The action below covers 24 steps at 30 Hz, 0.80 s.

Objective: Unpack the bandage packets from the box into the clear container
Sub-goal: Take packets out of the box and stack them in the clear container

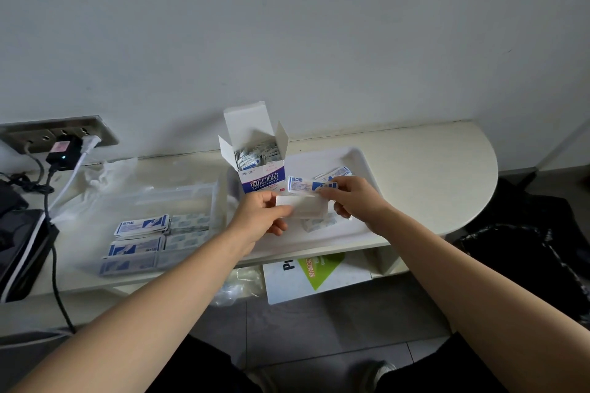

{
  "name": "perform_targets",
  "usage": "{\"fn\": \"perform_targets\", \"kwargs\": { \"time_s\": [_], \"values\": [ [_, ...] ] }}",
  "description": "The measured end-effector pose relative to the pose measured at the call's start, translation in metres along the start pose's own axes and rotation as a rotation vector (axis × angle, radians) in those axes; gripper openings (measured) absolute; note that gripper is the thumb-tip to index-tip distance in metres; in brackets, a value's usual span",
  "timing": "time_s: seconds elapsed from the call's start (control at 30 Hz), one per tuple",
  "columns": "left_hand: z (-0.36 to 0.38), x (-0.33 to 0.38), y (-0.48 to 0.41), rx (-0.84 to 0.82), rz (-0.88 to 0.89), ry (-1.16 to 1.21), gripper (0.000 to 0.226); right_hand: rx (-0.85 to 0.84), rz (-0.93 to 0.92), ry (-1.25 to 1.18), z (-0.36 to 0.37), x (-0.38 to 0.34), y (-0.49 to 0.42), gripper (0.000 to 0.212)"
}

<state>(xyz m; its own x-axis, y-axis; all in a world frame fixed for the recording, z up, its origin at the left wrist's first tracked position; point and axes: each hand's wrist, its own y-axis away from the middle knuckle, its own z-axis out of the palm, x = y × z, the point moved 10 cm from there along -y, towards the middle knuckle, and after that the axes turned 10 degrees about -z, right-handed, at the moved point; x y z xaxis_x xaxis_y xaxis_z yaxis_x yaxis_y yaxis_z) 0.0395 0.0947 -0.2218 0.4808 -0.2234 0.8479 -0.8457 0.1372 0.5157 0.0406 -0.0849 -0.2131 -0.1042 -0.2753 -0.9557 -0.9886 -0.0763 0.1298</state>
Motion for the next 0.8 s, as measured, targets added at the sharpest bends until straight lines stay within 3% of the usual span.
{"fn": "perform_targets", "kwargs": {
  "time_s": [0.27, 0.53, 0.63, 0.8],
  "values": [
    [-0.018, 0.012, 0.004, 0.117, 0.145, -0.087, 0.017, 0.017, 0.035, -0.181, 0.001, 0.003, 0.001, 0.016],
    [-0.026, 0.019, 0.009, 0.208, 0.212, -0.055, 0.029, -0.109, 0.174, -0.358, 0.018, 0.007, 0.011, 0.016],
    [-0.025, 0.019, 0.011, 0.21, 0.221, -0.079, 0.029, -0.136, 0.224, -0.431, 0.025, 0.009, 0.014, 0.017],
    [-0.011, 0.018, 0.012, 0.127, 0.222, -0.113, 0.026, -0.105, 0.163, -0.355, 0.024, 0.005, 0.01, 0.016]
  ]
}}
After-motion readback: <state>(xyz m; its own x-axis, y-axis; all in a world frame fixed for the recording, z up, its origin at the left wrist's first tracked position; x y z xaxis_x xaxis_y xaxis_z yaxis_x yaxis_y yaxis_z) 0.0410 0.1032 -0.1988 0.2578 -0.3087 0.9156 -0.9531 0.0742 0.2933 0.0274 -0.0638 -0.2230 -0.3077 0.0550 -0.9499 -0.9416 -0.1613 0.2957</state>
